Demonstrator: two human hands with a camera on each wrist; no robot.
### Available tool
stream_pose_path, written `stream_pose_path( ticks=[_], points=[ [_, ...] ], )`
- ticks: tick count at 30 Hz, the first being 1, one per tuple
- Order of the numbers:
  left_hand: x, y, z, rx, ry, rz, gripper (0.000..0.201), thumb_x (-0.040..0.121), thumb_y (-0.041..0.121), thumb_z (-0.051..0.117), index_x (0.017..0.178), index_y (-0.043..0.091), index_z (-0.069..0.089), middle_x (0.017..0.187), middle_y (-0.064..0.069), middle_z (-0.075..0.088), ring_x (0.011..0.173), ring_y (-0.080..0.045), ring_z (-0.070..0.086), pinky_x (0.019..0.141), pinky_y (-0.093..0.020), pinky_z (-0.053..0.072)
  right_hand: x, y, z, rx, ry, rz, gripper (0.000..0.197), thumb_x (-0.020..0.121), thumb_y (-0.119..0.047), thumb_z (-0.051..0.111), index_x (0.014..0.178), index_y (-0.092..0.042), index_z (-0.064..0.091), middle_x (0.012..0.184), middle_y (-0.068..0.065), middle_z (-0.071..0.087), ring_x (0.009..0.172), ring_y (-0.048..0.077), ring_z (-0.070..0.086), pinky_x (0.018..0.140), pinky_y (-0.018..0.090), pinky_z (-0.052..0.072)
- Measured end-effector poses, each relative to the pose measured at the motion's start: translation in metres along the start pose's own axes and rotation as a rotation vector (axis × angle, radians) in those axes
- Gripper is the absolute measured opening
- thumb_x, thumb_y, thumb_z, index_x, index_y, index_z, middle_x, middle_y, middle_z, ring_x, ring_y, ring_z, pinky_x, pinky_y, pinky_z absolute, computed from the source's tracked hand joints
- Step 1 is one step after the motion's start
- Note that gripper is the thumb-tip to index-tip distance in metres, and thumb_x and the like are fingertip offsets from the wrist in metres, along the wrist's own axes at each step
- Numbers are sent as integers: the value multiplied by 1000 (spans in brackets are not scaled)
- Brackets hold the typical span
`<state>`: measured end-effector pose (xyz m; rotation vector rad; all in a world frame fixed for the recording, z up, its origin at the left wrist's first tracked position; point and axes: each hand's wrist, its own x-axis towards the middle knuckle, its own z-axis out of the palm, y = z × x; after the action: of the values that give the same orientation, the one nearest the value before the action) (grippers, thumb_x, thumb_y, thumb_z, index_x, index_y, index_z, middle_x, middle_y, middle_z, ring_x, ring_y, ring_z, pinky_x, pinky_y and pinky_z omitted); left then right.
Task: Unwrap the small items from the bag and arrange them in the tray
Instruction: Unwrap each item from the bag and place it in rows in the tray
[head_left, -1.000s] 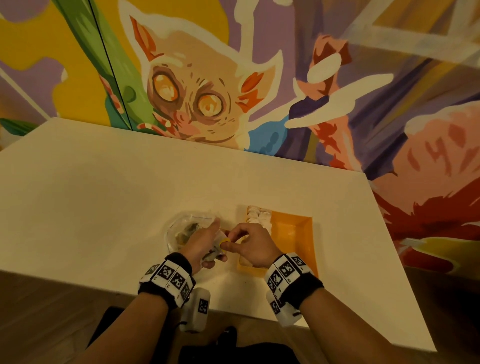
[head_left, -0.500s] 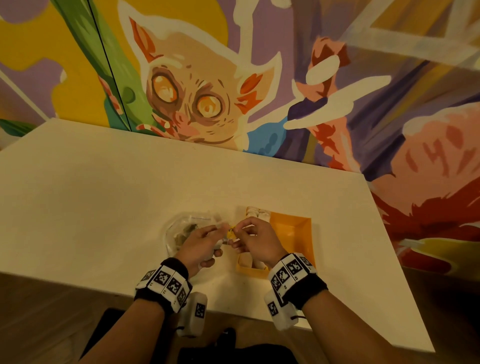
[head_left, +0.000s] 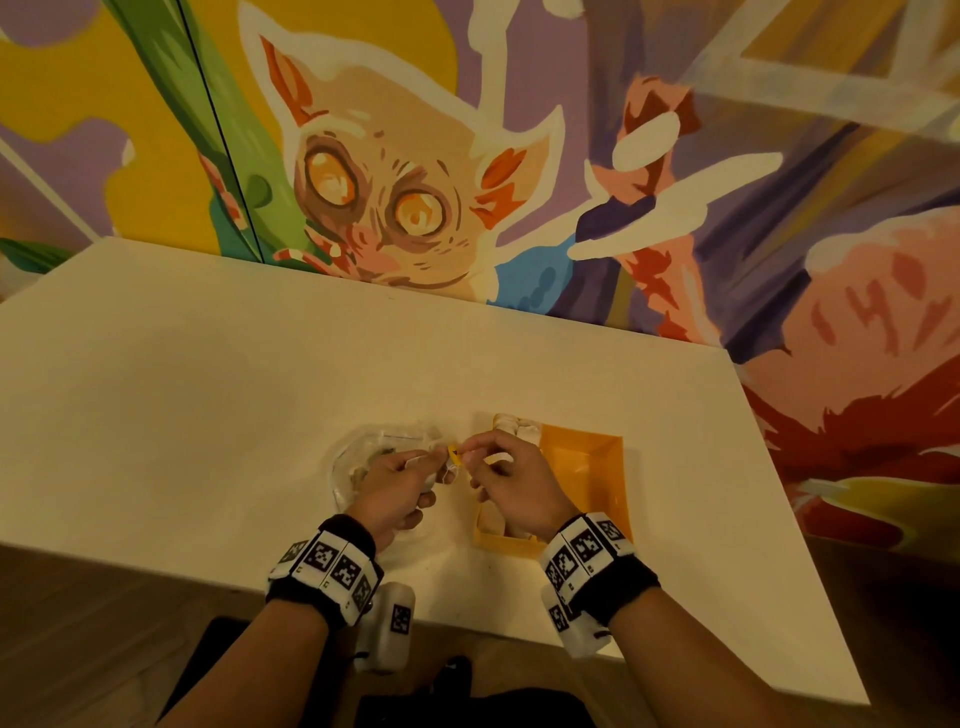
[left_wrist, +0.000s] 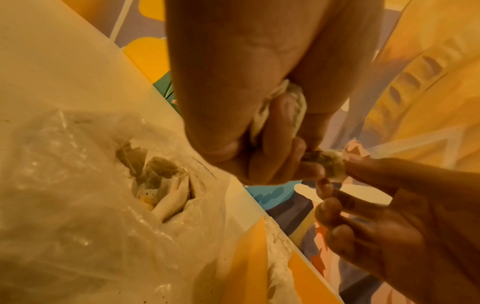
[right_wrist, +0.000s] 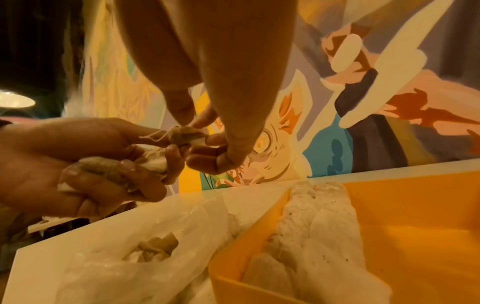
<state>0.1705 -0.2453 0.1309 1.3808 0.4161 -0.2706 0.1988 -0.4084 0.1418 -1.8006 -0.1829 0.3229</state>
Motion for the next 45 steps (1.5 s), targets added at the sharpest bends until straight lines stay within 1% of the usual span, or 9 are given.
stream_pose_path(
  ticks=[5, 10, 20, 25, 28, 31, 36, 40, 45],
  points=[
    [3, 2, -2, -48, 21, -23, 29, 95, 34, 60, 95, 7, 70, 74, -2, 62, 52, -12, 37, 40, -15, 17, 0, 0, -2, -157, 3, -110, 14, 86, -22, 72, 98, -28, 71, 102, -6, 64, 73, 2, 63, 70, 20, 54],
    [3, 2, -1, -43, 38, -43, 32, 94, 37, 59, 92, 7, 72, 73, 0, 64, 51, -11, 38, 38, -15, 19, 9, 4, 0, -177, 114, -113, 7, 88, -25, 70, 93, -24, 74, 96, -8, 71, 90, 6, 65, 79, 25, 54],
    [2, 4, -3, -18, 98, -8, 26, 96, 33, 58, 86, 11, 65, 72, -1, 57, 50, -12, 37, 41, -18, 19, 14, -2, -12, -99, 234, -55, 7, 89, -22, 68, 85, -23, 72, 85, -7, 71, 77, 12, 66, 67, 23, 54],
    [1, 9, 1, 168, 84, 123, 14, 84, 37, 73, 96, 30, 70, 61, 7, 56, 49, -11, 42, 40, -20, 29, 9, -11, -15, -345, 120, -185, 6, 89, -21, 69, 89, -24, 74, 86, -13, 69, 78, 3, 61, 69, 10, 45],
    [3, 11, 4, 331, 37, 253, 12, 85, 33, 72, 96, 29, 73, 54, 14, 58, 49, -2, 49, 49, -17, 39, 10, -15, -19, -551, 98, -234, 8, 88, -28, 67, 91, -28, 75, 89, -8, 67, 76, 6, 59, 70, 16, 46],
    [8, 10, 4, 387, 76, 322, 4, 86, 28, 72, 89, 26, 75, 73, 3, 71, 67, -12, 63, 61, -20, 48, 14, -16, -21, -634, 75, -245, 10, 89, -29, 66, 93, -28, 75, 90, -7, 66, 75, 6, 56, 72, 19, 45],
    [11, 11, 5, 471, 81, 404, 8, 84, 23, 74, 79, 28, 74, 55, 11, 57, 50, -1, 46, 55, -13, 37, 15, -20, -19, -708, 10, -269, 11, 89, -26, 66, 94, -26, 76, 88, -7, 65, 75, 3, 49, 73, 20, 40],
    [11, 17, 6, 546, 88, 452, 18, 87, 17, 70, 74, 30, 70, 74, 8, 67, 66, -4, 55, 60, -7, 40, 16, -17, -18, -646, 46, -253, 9, 89, -26, 66, 91, -25, 75, 89, -9, 67, 70, -4, 48, 70, 15, 35],
    [15, 17, 8, 506, 117, 461, 19, 89, 11, 66, 75, 22, 71, 79, 10, 67, 76, -3, 58, 63, -5, 39, 14, -11, -16, -641, 29, -181, 11, 89, -33, 67, 94, -24, 72, 93, -7, 65, 78, 8, 54, 71, 21, 40]
  ],
)
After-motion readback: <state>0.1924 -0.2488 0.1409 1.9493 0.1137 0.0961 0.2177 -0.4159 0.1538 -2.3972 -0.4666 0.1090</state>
